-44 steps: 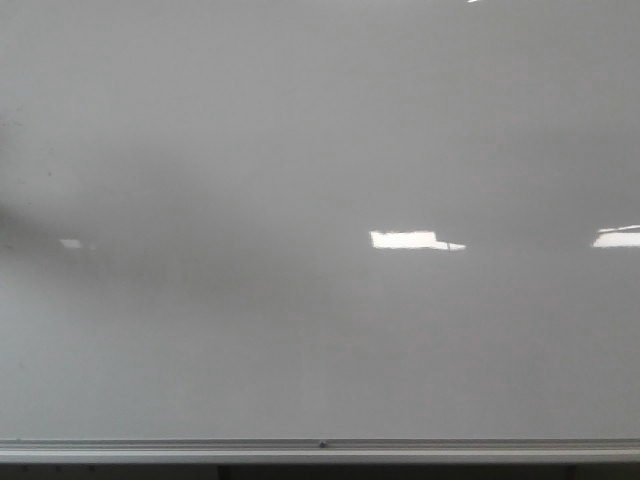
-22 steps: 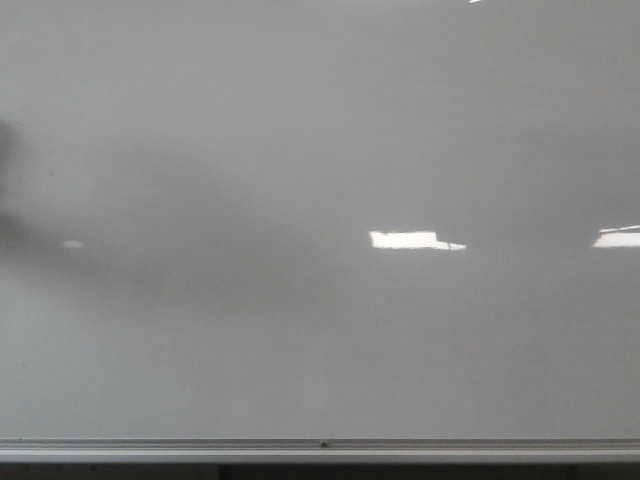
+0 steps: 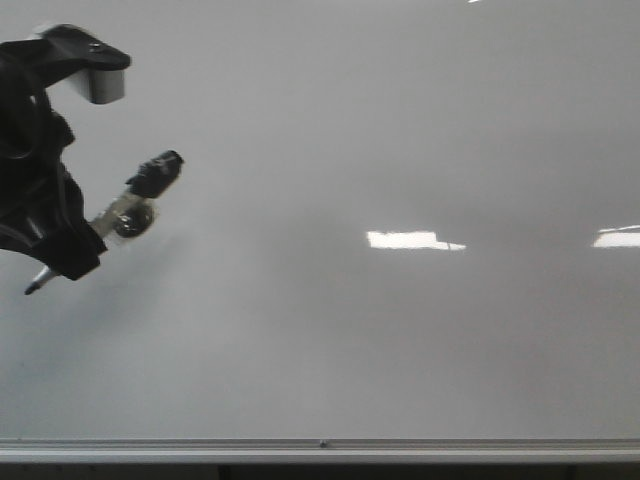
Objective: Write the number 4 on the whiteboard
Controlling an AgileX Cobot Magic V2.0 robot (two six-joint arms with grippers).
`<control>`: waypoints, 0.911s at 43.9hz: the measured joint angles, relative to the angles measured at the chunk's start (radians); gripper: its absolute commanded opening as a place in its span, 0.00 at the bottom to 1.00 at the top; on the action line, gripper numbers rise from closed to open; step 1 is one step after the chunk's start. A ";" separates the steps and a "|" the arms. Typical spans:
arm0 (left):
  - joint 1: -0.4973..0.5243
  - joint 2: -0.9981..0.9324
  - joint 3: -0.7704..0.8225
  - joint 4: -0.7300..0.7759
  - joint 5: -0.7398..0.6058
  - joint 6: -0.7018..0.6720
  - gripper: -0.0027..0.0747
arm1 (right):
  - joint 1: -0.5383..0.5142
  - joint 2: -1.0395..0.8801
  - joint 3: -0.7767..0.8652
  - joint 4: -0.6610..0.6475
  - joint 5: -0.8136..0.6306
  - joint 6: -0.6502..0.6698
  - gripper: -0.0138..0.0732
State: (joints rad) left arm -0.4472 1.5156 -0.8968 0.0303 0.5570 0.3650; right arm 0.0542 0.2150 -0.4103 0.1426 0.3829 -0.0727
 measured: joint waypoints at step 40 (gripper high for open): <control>-0.087 0.000 -0.207 -0.608 0.568 0.721 0.01 | 0.080 0.208 -0.181 0.080 0.258 -0.183 0.70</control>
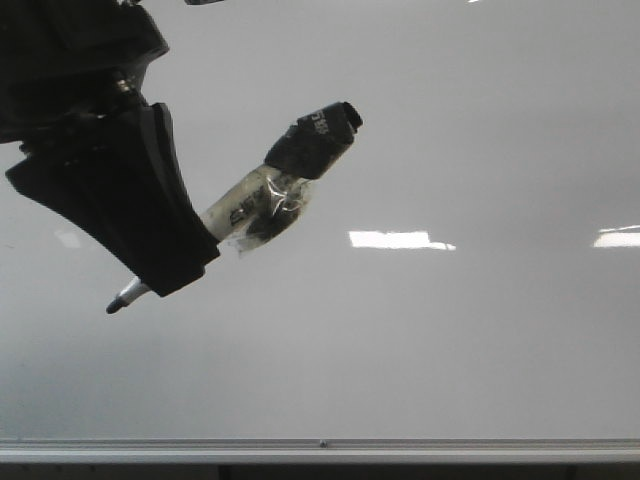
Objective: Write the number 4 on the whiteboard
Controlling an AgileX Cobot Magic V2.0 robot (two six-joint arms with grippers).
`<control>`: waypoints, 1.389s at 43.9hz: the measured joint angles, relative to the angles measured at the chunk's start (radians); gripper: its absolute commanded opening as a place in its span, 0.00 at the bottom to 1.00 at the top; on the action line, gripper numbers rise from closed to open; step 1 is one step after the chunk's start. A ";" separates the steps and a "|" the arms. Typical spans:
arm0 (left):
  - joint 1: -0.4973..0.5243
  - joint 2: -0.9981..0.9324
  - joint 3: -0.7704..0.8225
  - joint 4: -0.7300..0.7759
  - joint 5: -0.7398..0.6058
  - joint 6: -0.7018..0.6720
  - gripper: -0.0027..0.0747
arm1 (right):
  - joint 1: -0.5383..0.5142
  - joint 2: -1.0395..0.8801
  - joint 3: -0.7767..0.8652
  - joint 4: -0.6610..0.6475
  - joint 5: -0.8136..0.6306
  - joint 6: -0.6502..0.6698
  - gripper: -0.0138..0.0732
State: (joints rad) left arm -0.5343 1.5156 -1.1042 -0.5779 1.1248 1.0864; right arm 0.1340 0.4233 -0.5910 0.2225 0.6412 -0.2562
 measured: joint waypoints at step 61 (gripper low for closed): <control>0.000 0.000 0.000 -0.001 0.002 0.000 0.01 | 0.295 1.103 -0.520 0.729 0.424 -0.851 0.52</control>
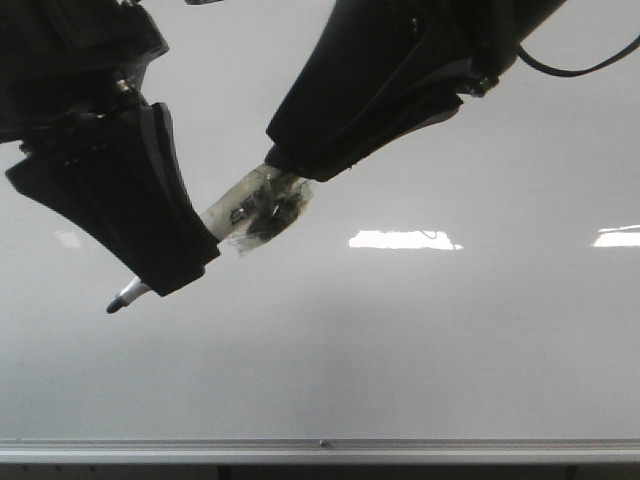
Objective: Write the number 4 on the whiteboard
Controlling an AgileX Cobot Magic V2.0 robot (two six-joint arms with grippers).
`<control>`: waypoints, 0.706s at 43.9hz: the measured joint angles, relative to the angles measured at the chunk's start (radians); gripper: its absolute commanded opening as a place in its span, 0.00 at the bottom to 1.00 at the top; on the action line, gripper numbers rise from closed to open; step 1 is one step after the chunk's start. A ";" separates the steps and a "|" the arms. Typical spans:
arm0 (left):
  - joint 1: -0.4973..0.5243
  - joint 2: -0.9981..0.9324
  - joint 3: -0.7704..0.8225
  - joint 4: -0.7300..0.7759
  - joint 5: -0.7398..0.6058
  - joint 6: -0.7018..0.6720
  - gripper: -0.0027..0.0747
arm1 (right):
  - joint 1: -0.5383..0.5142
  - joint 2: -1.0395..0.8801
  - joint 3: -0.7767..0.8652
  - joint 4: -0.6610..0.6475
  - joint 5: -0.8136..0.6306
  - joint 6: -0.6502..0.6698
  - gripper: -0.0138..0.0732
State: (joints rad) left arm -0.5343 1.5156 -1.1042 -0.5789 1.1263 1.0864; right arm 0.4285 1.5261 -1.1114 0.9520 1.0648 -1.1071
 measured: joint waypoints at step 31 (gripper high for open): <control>0.000 0.000 0.000 -0.026 -0.010 0.005 0.64 | -0.002 0.000 -0.002 0.002 0.021 0.000 0.08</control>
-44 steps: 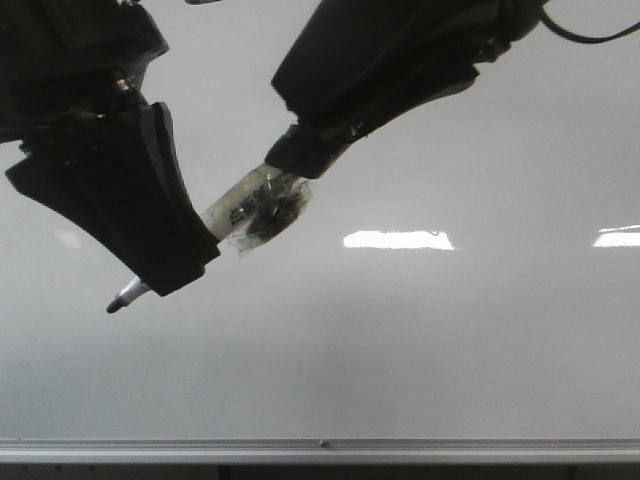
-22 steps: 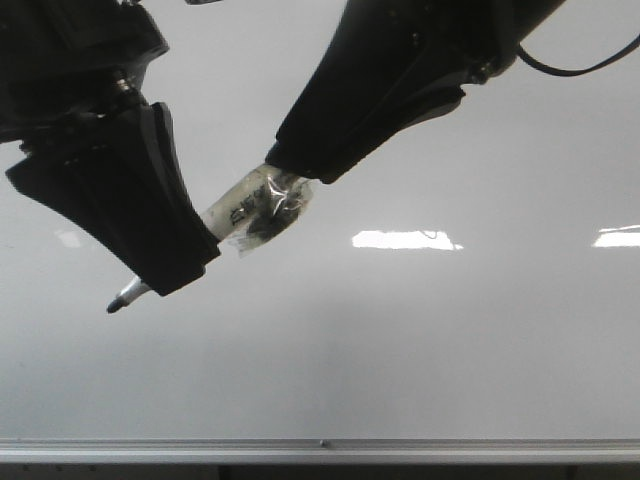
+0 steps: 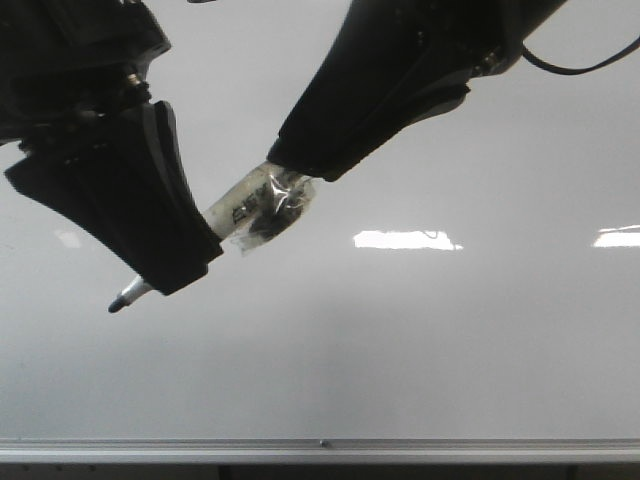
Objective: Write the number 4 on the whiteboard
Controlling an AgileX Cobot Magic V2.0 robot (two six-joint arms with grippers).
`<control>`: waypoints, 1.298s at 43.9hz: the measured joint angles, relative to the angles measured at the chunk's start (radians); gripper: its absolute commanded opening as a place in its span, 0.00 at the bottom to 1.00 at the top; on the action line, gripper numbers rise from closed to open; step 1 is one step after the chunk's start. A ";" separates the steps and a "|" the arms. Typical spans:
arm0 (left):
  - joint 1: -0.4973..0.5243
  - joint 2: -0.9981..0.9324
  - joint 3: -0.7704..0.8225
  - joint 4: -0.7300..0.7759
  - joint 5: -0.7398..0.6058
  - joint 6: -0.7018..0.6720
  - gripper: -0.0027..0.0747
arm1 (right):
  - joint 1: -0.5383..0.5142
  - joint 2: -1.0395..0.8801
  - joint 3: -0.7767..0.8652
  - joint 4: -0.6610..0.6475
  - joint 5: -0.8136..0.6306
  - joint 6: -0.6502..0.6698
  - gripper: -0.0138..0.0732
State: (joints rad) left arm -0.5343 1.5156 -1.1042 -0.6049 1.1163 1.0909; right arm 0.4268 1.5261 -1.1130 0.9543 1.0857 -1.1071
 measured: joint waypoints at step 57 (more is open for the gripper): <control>0.000 0.000 -0.002 -0.060 -0.025 -0.004 0.01 | -0.475 -0.376 0.263 -0.027 -0.178 0.096 0.09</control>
State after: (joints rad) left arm -0.5343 1.5156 -1.1057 -0.6651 1.0909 1.0871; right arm -0.0485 1.1502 -0.8496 0.9270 0.9079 -1.0112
